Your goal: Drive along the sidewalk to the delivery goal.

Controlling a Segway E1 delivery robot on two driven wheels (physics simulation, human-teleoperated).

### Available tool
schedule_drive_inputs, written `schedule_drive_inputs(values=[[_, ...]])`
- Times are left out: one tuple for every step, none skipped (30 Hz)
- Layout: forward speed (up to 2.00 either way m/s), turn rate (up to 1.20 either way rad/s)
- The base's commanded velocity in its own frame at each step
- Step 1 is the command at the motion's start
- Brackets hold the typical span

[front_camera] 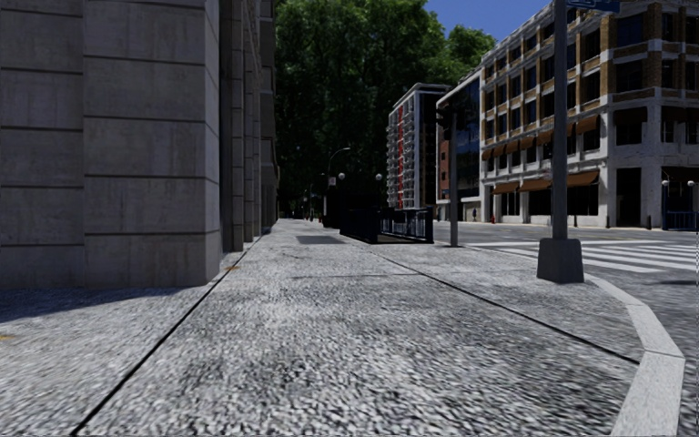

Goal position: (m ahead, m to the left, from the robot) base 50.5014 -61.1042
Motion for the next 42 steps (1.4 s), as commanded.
schedule_drive_inputs(values=[[1.37,0.0],[1.37,0.0],[1.37,0.0],[1.37,0.0],[1.37,0.0],[1.37,0.0],[1.37,0.0],[1.37,0.0],[1.37,0.0],[1.37,0.0],[1.37,0.0],[1.37,0.0],[1.37,0.0],[1.37,0.0],[1.37,0.0],[1.37,0.0],[1.37,0.0],[1.37,0.0],[1.37,0.0],[1.37,0.0],[1.37,0.0],[1.37,0.0],[1.37,0.0],[1.37,0.0],[1.37,0.0],[1.37,0.0],[1.37,0.0],[1.37,0.0],[1.37,0.0],[1.37,0.0],[1.37,0.0],[1.37,0.0],[1.37,0.0],[1.37,0.0],[1.37,0.0],[1.37,0.0],[1.37,0.0],[1.37,0.0],[1.37,0.0],[1.37,0.0],[1.37,0.0],[1.37,0.0]])
